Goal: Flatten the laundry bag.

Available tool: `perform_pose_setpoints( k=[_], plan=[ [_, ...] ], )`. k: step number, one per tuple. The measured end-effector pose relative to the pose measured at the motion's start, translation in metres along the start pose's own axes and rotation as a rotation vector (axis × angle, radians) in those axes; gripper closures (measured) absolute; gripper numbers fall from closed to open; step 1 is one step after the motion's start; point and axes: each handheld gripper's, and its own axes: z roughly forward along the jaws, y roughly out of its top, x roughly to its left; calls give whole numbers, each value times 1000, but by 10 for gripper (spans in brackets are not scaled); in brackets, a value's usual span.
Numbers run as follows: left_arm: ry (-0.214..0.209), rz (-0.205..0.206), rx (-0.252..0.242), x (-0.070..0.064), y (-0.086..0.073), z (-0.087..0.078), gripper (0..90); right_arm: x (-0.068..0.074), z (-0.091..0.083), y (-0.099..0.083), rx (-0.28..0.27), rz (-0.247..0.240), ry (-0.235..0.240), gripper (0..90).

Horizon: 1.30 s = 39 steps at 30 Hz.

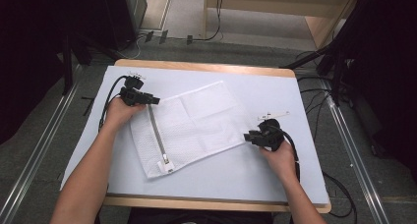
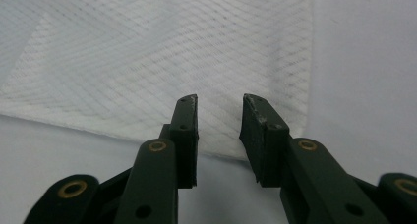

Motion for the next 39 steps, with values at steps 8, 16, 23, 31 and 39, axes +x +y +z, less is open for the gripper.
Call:
perform_pose_setpoints(
  k=[8, 16, 23, 31, 39],
  plan=[
    [-56, 2, 11, 1, -3, 8, 618, -12, -14, -6, -29, 44, -57, 677],
    [-66, 2, 40, 0, -8, 6, 885, -23, -13, -9, -20, 95, -60, 631],
    [-67, -10, 48, -2, -12, 4, 900, -17, -6, -7, -9, 72, -84, 757],
    [-88, -50, 45, -2, -17, 0, 900, -25, -4, 0, 13, 86, -52, 898],
    [-89, -45, 34, -10, -25, -11, 900, -38, 7, 17, -16, 100, -92, 898]
  ],
)
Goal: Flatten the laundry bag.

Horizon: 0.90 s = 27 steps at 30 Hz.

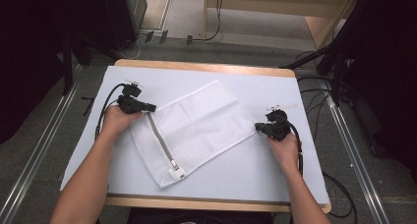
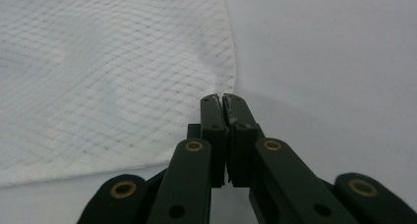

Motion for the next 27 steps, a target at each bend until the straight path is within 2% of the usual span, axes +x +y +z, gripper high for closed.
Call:
perform_pose_setpoints(
  k=[2, 4, 6, 8, 9, 12, 17, 22, 27],
  plan=[
    [0, 2, 0, -4, -4, -2, 900, -2, 3, 4, -16, -3, -8, 898],
    [6, 9, 17, -8, -8, -1, 900, -6, 7, 9, -2, 17, 1, 898],
    [11, 7, 10, -10, -12, -5, 900, -8, 8, 13, -9, 17, 5, 899],
    [15, -14, -9, -13, -17, -11, 900, -10, 10, 19, -14, 15, 5, 898],
    [23, -9, -8, -15, -19, -14, 900, -11, 12, 23, -1, 23, 6, 899],
    [29, -2, -16, -22, -26, -20, 900, -14, 16, 30, -16, 11, 6, 898],
    [10, -46, -27, -29, -42, -27, 900, -18, 25, 48, -12, 9, 14, 899],
    [10, -45, -24, -40, -54, -29, 900, -23, 32, 62, -32, 12, 12, 899],
    [-10, -27, -28, -59, -63, -33, 900, -28, 39, 71, -42, 10, 12, 898]
  ],
)
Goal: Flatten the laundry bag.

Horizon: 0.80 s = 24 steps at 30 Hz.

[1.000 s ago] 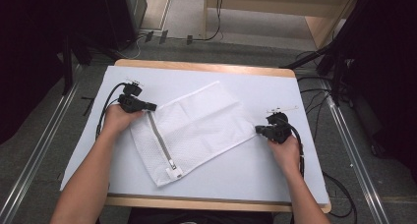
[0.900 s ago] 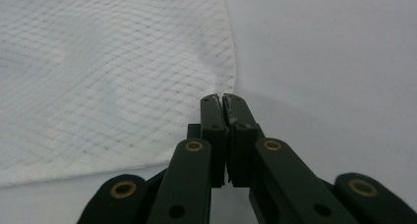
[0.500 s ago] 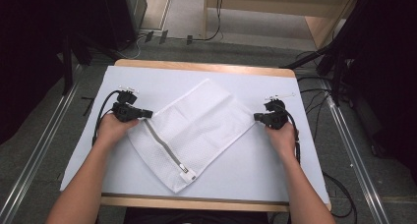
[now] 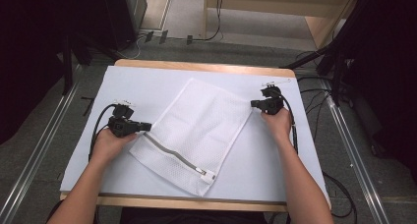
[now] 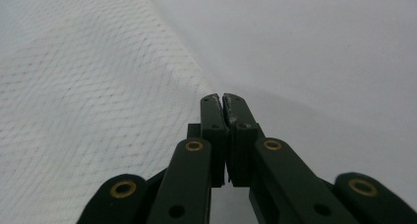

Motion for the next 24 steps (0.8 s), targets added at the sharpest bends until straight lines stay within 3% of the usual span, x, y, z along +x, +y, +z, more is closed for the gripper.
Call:
perform_pose_setpoints(
  k=[3, 6, 9, 17, 24],
  plan=[
    [1, 16, 16, -6, -3, 1, 897, -1, 4, 0, 12, 5, 2, 897],
    [-6, 1, -6, -3, -2, 0, 858, -1, 4, -1, 19, 2, 0, 884],
    [8, 26, -17, -3, 2, -2, 779, -2, -2, -1, 2, 20, 0, 797],
    [9, 68, -37, -6, 30, 12, 695, 7, -21, -12, -22, 9, 5, 745],
    [24, 93, 6, -3, 50, 32, 659, 25, -34, -30, -17, -24, 19, 712]
  ],
)
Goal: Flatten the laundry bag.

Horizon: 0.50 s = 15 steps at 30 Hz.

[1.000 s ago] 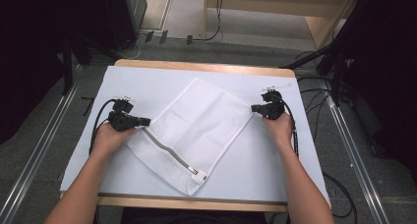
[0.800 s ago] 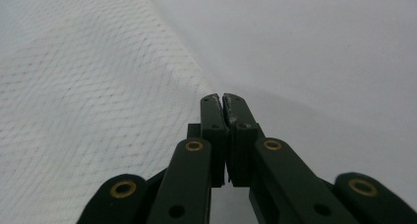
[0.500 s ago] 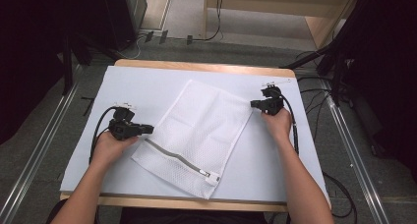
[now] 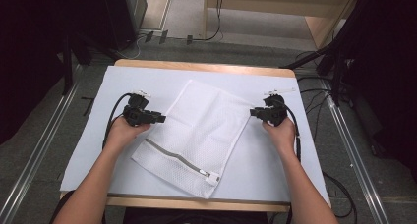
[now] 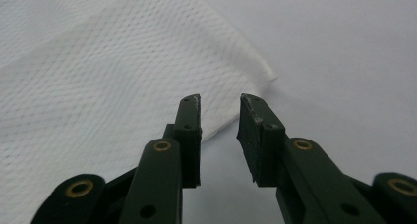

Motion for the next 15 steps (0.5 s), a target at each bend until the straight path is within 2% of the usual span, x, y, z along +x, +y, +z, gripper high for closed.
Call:
perform_pose_setpoints(
  k=[3, 5, 7, 9, 12, 15],
  plan=[
    [7, 6, 19, 5, 7, 5, 652, 7, -4, -7, 4, 3, 4, 704],
    [-2, -7, 10, 10, 12, 8, 647, 11, -6, -10, -1, 0, 11, 703],
    [6, -6, 26, 14, 15, 11, 646, 16, -10, -14, 1, -11, 7, 699],
    [10, -9, 25, 18, 18, 13, 640, 20, -14, -19, -7, -27, 8, 688],
    [-1, -25, 20, 22, 21, 18, 637, 27, -19, -26, -19, -19, 18, 673],
    [2, -4, 31, 20, 24, 23, 638, 33, -22, -32, -6, -11, 20, 661]
  ],
)
